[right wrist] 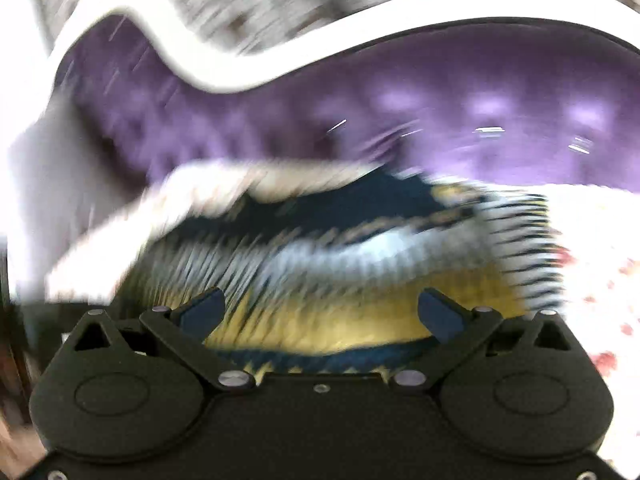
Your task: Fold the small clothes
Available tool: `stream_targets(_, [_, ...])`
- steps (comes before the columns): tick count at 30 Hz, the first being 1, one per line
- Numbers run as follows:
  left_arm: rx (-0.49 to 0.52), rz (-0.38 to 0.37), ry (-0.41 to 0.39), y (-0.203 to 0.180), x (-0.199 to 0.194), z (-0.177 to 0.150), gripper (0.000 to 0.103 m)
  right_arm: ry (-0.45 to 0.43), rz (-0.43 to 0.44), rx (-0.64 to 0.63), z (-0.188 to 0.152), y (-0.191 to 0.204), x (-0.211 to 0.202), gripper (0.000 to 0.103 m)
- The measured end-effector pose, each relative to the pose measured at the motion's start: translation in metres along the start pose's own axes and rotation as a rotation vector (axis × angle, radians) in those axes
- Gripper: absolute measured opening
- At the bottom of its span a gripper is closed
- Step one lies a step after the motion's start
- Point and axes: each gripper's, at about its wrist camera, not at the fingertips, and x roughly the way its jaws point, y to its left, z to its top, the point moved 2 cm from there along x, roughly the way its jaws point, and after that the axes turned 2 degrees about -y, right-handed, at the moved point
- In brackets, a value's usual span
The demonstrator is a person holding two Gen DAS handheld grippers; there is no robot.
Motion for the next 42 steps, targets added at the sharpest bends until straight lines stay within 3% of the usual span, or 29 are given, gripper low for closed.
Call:
stream_targets(5, [-0.008,-0.001,-0.006,0.000,-0.001,0.000,0.039,-0.095,-0.031,0.271,0.008,-0.068,-0.022,0.102])
stream_targets(11, [-0.051,-0.007,-0.019,0.002,-0.002,-0.001,0.039,-0.054,0.022,0.499,-0.008,-0.115,-0.013,0.102])
stream_targets(14, [-0.086,-0.013,-0.021,0.004,-0.002,0.000,0.039,-0.001,0.076,0.535,-0.014,-0.122,-0.003,0.103])
stream_targets(21, [-0.151,-0.047,-0.046,0.007,-0.006,0.002,0.039,-0.033,0.140,0.539,-0.016,-0.123,0.002,0.103])
stream_targets(25, [-0.159,-0.093,-0.134,0.001,-0.021,0.009,0.039,-0.027,0.162,0.489,-0.016,-0.114,0.005,0.103])
stream_targets(27, [-0.127,-0.098,-0.171,-0.007,-0.028,0.013,0.039,-0.009,0.176,0.479,-0.015,-0.110,0.008,0.095])
stream_targets(28, [-0.109,-0.104,-0.183,-0.012,-0.031,0.015,0.039,0.004,0.182,0.489,-0.016,-0.110,0.010,0.083])
stream_targets(29, [-0.100,-0.106,-0.186,-0.017,-0.033,0.016,0.039,0.014,0.178,0.495,-0.017,-0.111,0.012,0.077])
stream_targets(30, [-0.098,-0.106,-0.181,-0.021,-0.035,0.018,0.039,0.016,0.169,0.501,-0.016,-0.113,0.012,0.075])
stream_targets(34, [-0.088,-0.118,-0.139,-0.040,-0.031,0.027,0.039,-0.016,0.150,0.596,-0.010,-0.132,-0.007,0.093])
stream_targets(37, [-0.090,-0.137,-0.115,-0.053,-0.027,0.035,0.039,0.007,0.089,0.608,-0.013,-0.146,-0.021,0.098])
stream_targets(42, [-0.047,-0.140,-0.084,-0.070,-0.020,0.042,0.040,0.041,0.188,0.609,-0.019,-0.150,-0.016,0.100])
